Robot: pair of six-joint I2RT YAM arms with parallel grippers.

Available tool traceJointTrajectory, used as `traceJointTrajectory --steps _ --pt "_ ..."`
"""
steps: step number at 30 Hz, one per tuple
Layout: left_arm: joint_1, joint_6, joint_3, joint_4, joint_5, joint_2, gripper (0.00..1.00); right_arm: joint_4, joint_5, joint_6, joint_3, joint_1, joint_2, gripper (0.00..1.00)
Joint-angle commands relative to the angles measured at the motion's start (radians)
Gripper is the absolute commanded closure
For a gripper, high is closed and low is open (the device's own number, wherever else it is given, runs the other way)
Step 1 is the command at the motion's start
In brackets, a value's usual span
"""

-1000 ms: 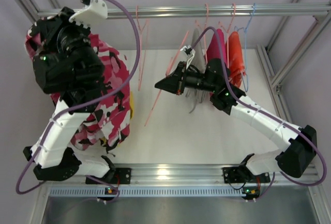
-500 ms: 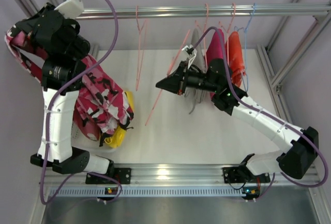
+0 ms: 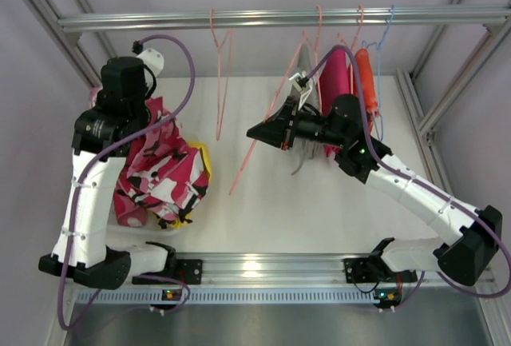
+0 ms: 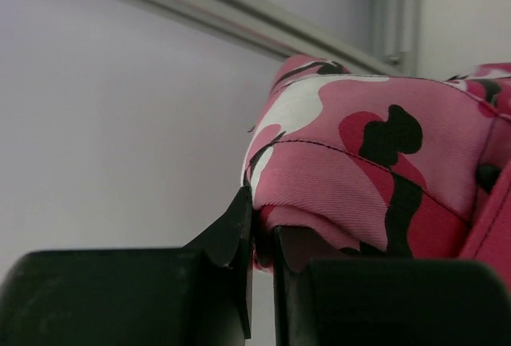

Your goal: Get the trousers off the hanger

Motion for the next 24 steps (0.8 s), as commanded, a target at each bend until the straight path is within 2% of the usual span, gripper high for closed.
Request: traceJointTrajectory --steps 1,4,7,11,14,16,18,22,23,24 --pt "0.006 -0.301 -0.035 -0.04 0.235 -0.086 1.0 0.01 0.002 -0.039 -0.015 -0.017 -0.065 1.0" --pt "0.011 -0.365 -0.104 -0.051 0.365 -0.133 1.0 0.004 0.002 -0.039 -0.022 -0.019 -0.078 1.0" --pt "0.021 -0.396 -0.291 -0.015 0.482 -0.211 1.0 0.006 0.007 -0.037 -0.026 -0.019 -0.082 1.0" --pt "0.067 -0.428 -0.542 0.008 0.543 -0.249 1.0 -0.011 0.016 -0.047 -0.028 -0.02 -0.099 1.0" --pt "0.2 -0.399 -0.621 0.041 0.678 -0.252 1.0 -0.025 0.022 -0.053 -0.029 -0.025 -0.113 1.0" --pt "0.329 -0.362 -0.684 0.042 0.761 -0.219 1.0 -0.031 0.027 -0.054 -0.029 -0.03 -0.119 1.0" --pt "0.424 -0.33 -0.734 0.053 0.905 -0.17 1.0 -0.031 0.039 -0.057 -0.029 -0.03 -0.127 1.0" --pt "0.495 -0.222 -0.813 0.041 1.076 -0.105 1.0 -0.068 0.034 -0.082 -0.002 -0.03 -0.119 1.0" --pt "0.5 -0.218 -0.813 0.039 1.118 -0.108 0.92 -0.094 0.01 -0.089 0.014 -0.031 -0.11 1.0" --pt "0.511 -0.2 -0.805 0.033 1.14 -0.129 0.71 -0.13 -0.001 -0.102 0.059 -0.03 -0.101 1.0"
